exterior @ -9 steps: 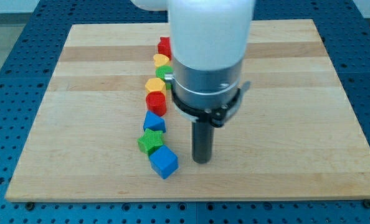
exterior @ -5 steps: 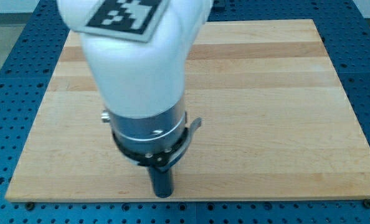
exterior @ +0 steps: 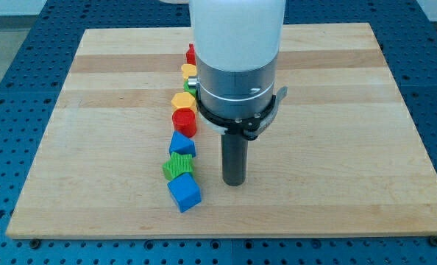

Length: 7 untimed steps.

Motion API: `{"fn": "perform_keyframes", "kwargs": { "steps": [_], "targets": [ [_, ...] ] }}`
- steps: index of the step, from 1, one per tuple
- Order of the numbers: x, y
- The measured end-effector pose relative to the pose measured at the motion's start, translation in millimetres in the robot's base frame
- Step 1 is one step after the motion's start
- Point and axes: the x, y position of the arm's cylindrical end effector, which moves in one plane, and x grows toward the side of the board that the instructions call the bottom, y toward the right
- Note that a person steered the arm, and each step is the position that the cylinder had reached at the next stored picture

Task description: Move the blue cube left a bit

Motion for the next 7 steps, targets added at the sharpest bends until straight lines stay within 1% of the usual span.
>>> {"fn": "perform_keyframes", "kwargs": {
  "steps": [2,4,5,6,7],
  "targets": [
    [25.0,0.0],
    [30.6,-7.7],
    [30.8,-46.9],
    [42.0,-86.9],
    [52.6,-89.1]
  ]
}}
